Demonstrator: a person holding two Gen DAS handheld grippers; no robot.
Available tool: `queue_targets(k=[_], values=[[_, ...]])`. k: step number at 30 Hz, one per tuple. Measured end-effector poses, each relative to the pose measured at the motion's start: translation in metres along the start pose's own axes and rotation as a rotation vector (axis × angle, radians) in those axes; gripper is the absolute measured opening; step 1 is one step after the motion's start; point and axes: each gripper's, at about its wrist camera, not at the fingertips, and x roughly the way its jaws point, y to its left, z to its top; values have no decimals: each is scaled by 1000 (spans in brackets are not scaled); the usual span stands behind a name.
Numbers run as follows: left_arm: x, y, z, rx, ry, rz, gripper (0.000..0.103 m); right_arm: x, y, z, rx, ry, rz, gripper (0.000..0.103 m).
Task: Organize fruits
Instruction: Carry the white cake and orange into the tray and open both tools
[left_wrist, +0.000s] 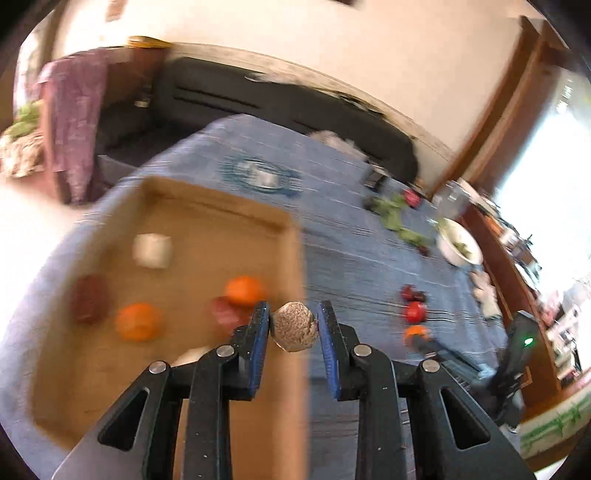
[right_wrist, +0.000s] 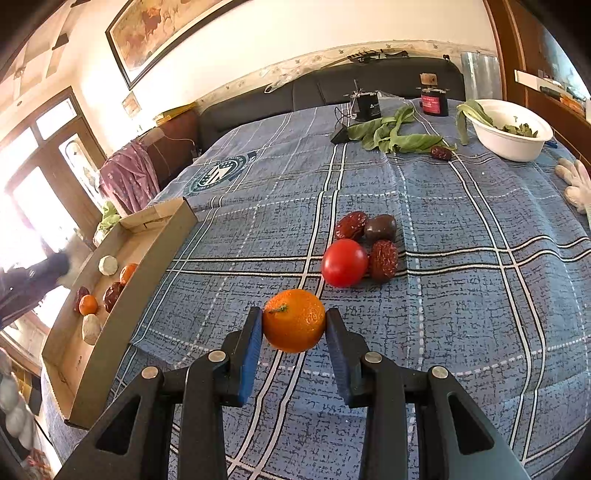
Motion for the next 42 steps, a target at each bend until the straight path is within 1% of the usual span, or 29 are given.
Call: queue_targets(k=[1, 3, 7, 9, 11, 13, 17, 18, 23, 29, 30, 33, 38, 40, 42], values=[[-5, 9, -2, -9, -4, 19, 26, -1, 2, 0, -5, 1, -7, 37], [-15, 34, -9, -25, -10, 83, 26, -6, 7, 0, -13, 2, -3, 37], [-20, 72, -19, -63, -1, 153, 26, -24, 29, 3, 8, 0, 90, 37], [-18, 84, -24, -82, 6, 173, 26, -29, 45, 4, -1, 10, 133, 37], [-17, 95, -28, -92, 8, 199, 26, -32, 70, 3, -34, 25, 185, 37], [-16, 101, -30, -91, 10, 207, 26, -31, 100, -1, -86, 47, 229, 38], [-13, 106, -33, -91, 17, 205, 26, -23, 152, -12, -197, 87, 280, 38], [-13, 107, -34, -91, 19, 204, 26, -19, 167, -16, -237, 97, 283, 38], [-12, 108, -35, -92, 18, 206, 26, 1, 207, -33, -352, 136, 267, 38], [-28, 106, -32, -99, -29, 191, 27, 21, 227, -51, -424, 173, 229, 38], [-31, 105, -31, -99, -39, 192, 30, 25, 228, -54, -430, 178, 226, 38], [-42, 105, -28, -106, -68, 200, 46, 32, 233, -57, -442, 181, 213, 38], [-61, 103, -24, -114, -111, 200, 50, 30, 235, -59, -427, 172, 210, 41], [-67, 102, -23, -118, -125, 200, 54, 25, 235, -58, -419, 158, 216, 44], [-72, 100, -23, -116, -138, 205, 57, 17, 233, -56, -413, 135, 218, 49]])
